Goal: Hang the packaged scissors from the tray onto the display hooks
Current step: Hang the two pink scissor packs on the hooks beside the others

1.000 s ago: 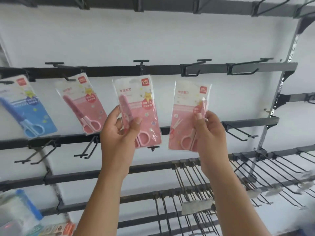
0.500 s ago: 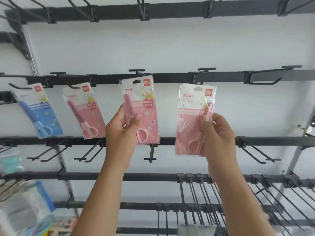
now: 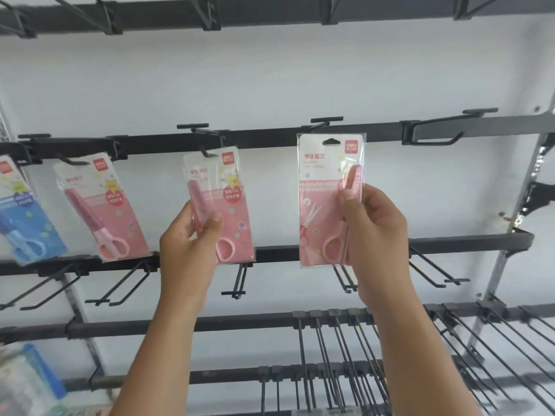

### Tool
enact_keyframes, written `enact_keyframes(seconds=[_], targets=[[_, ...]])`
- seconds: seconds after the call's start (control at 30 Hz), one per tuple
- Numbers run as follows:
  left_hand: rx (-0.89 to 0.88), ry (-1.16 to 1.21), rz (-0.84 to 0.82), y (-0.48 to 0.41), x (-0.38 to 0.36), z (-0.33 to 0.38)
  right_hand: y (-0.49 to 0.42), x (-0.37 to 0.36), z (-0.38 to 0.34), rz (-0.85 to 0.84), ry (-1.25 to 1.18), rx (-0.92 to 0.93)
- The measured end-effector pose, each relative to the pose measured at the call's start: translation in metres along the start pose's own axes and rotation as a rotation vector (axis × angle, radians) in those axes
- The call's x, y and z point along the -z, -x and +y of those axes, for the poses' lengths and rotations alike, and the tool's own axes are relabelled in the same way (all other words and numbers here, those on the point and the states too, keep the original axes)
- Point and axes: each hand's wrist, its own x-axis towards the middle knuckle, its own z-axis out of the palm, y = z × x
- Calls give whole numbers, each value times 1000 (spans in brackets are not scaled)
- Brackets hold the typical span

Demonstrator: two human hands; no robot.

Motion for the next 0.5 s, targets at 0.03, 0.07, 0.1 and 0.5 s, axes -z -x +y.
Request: enact_keyframes(seconds=[0.03, 0.07, 0.1, 0.5], targets=[[-2, -2, 3, 0, -1, -1, -1, 1, -1, 1, 11, 7], [-4, -9, 5, -1, -1, -1, -2, 2, -1, 1, 31, 15], [-7, -17, 9, -1, -1, -2, -3, 2, -1, 1, 55, 23], [-9, -49, 44, -1, 4, -5, -11, -1, 12, -41, 170, -17]])
